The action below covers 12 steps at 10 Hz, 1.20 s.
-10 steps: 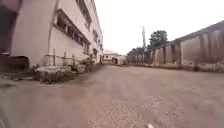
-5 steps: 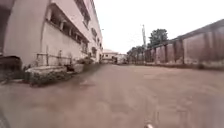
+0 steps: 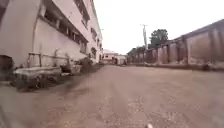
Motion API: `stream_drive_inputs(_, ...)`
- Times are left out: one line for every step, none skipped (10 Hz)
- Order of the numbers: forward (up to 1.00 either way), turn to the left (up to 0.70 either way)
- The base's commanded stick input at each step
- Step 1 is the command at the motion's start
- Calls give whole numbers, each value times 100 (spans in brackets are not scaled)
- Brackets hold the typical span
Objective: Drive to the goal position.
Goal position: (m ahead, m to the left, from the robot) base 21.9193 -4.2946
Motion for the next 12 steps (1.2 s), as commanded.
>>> stream_drive_inputs(100, 0)
stream_drive_inputs(100, 0)
stream_drive_inputs(100, 0)
stream_drive_inputs(100, 0)
stream_drive_inputs(100, 0)
stream_drive_inputs(100, 0)
stream_drive_inputs(100, 0)
stream_drive_inputs(100, 0)
stream_drive_inputs(100, 0)
stream_drive_inputs(100, 0)
stream_drive_inputs(100, 0)
stream_drive_inputs(100, 0)
